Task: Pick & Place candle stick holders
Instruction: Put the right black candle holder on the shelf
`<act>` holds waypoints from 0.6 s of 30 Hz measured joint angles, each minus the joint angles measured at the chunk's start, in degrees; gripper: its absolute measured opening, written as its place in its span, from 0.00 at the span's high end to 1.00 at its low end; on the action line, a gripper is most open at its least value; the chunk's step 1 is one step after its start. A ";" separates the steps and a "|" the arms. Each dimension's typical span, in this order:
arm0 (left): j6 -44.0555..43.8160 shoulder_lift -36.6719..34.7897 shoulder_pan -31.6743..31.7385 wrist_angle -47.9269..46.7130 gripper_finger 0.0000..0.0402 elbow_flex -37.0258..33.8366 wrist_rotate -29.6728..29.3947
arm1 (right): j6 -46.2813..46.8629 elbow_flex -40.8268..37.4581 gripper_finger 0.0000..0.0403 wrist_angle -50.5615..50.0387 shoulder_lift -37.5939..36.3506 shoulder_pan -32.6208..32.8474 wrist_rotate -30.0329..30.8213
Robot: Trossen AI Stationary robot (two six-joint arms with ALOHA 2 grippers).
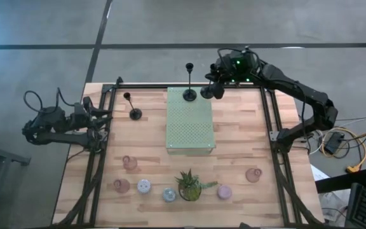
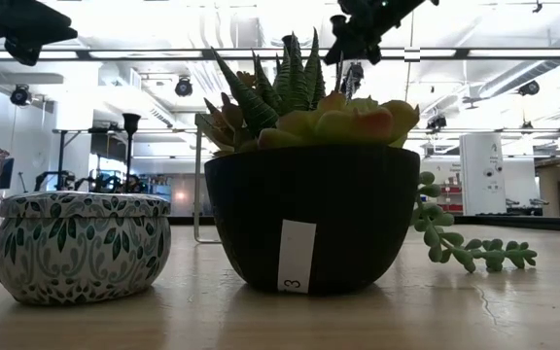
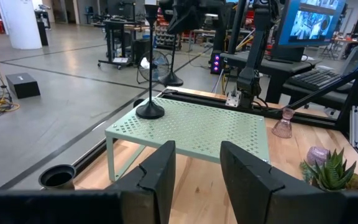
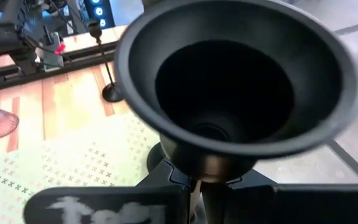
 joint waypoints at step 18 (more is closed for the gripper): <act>0.00 0.00 0.00 0.00 0.67 0.00 0.00 | -0.69 -0.55 0.98 1.05 4.99 1.88 -0.04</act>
